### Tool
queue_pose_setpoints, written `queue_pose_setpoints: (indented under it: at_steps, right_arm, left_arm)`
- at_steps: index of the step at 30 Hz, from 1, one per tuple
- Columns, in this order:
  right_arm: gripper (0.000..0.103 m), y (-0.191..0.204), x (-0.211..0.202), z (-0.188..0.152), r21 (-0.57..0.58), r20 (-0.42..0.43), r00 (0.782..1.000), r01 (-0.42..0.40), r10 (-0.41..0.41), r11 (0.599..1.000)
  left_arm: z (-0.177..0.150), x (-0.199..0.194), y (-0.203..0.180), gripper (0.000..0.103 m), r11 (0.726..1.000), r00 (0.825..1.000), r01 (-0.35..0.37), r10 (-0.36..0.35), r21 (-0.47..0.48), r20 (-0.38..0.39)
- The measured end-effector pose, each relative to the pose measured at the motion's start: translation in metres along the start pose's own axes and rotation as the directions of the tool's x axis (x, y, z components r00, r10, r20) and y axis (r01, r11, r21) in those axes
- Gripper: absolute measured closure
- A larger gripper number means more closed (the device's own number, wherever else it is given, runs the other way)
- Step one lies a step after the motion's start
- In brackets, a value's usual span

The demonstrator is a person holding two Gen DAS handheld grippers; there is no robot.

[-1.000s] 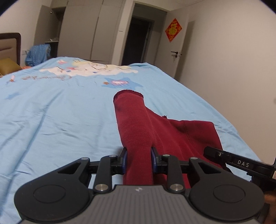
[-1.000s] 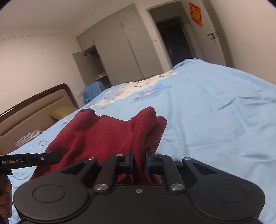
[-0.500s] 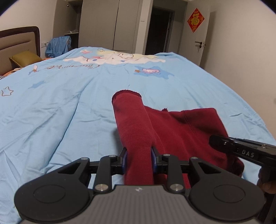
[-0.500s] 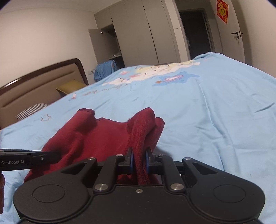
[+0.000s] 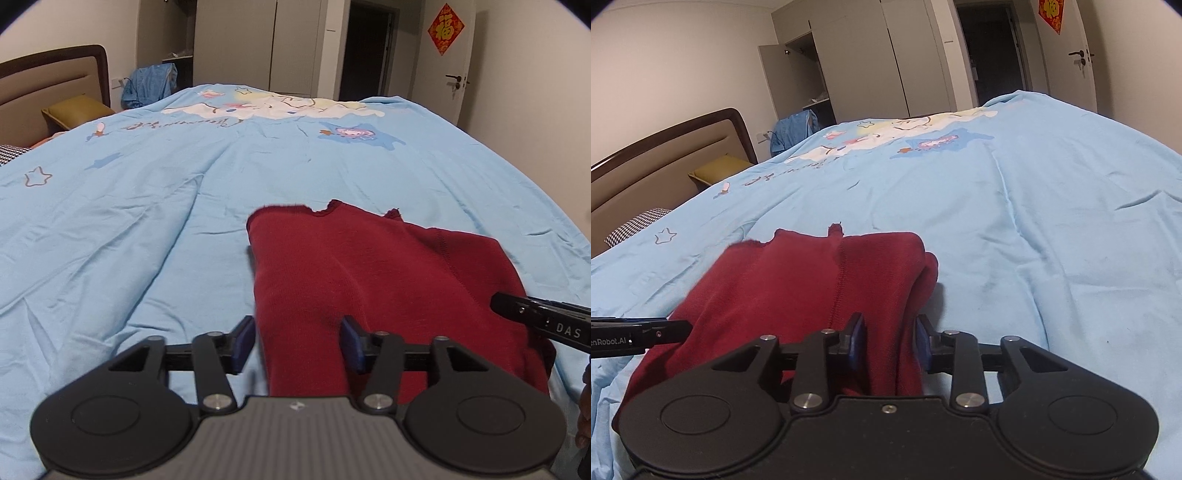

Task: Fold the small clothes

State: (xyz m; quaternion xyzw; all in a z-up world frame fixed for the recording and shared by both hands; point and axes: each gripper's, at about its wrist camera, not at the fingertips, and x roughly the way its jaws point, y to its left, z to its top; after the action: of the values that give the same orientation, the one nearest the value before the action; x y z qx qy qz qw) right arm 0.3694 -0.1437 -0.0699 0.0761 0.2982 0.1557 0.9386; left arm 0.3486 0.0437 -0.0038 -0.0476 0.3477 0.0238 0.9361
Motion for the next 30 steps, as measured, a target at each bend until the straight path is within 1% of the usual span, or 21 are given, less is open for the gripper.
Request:
queue_pose_setpoints:
  at_steps: [2,3,4,5,7,11,12,14,17,20,25,30]
  right_arm:
    - [0.057,0.002,-0.004,0.000,-0.003,0.008,1.000,0.003,-0.003,1.000]
    - [0.053,0.002,-0.007,0.001,-0.003,0.014,1.000,0.003,-0.003,1.000]
    - [0.047,0.003,-0.010,0.001,-0.003,0.022,1.000,0.000,0.000,1.000]
    - [0.041,0.004,-0.014,0.001,-0.003,0.030,1.000,-0.002,0.003,1.000]
    - [0.033,0.006,-0.023,0.002,-0.010,0.050,0.999,-0.004,0.004,1.000]
    - [0.022,0.012,-0.046,0.005,-0.029,0.101,0.995,-0.003,0.006,1.000]
    - [0.020,0.013,-0.052,0.005,-0.034,0.116,0.993,-0.004,0.008,0.999]
    - [0.012,0.016,-0.065,0.007,-0.043,0.143,0.990,-0.009,0.015,0.999]
    - [0.006,0.022,-0.086,0.007,-0.059,0.180,0.983,-0.017,0.027,0.998]
    - [0.001,0.030,-0.107,0.005,-0.082,0.214,0.976,-0.021,0.038,0.996]
    - [0.001,0.043,-0.146,-0.007,-0.116,0.266,0.963,-0.014,0.044,0.993]
    - [0.001,0.053,-0.184,-0.026,-0.134,0.299,0.953,-0.002,0.043,0.991]
  left_arm:
    - [0.000,-0.006,0.000,0.023,1.000,1.000,-0.012,0.012,-0.007,0.006]
    - [0.000,-0.009,0.001,0.020,1.000,1.000,-0.013,0.013,-0.011,0.011]
    - [0.000,-0.013,0.001,0.015,1.000,1.000,-0.013,0.014,-0.015,0.016]
    - [0.000,-0.016,0.001,0.013,1.000,1.000,-0.016,0.016,-0.018,0.022]
    - [0.000,-0.022,0.001,0.008,0.999,0.999,-0.024,0.025,-0.021,0.033]
    - [0.002,-0.041,0.002,0.001,0.999,0.997,-0.030,0.033,-0.036,0.068]
    - [0.002,-0.047,0.003,0.000,0.999,0.996,-0.030,0.034,-0.042,0.080]
    - [0.001,-0.059,0.003,0.000,0.998,0.994,-0.027,0.031,-0.049,0.102]
    - [-0.002,-0.078,0.002,0.000,0.999,0.991,-0.017,0.024,-0.049,0.132]
    - [-0.009,-0.098,0.000,0.000,0.999,0.987,-0.016,0.022,-0.039,0.162]
    - [-0.027,-0.133,-0.002,0.000,1.000,0.979,-0.010,0.014,-0.019,0.202]
    - [-0.051,-0.165,-0.002,0.000,1.000,0.973,-0.002,0.004,-0.007,0.231]
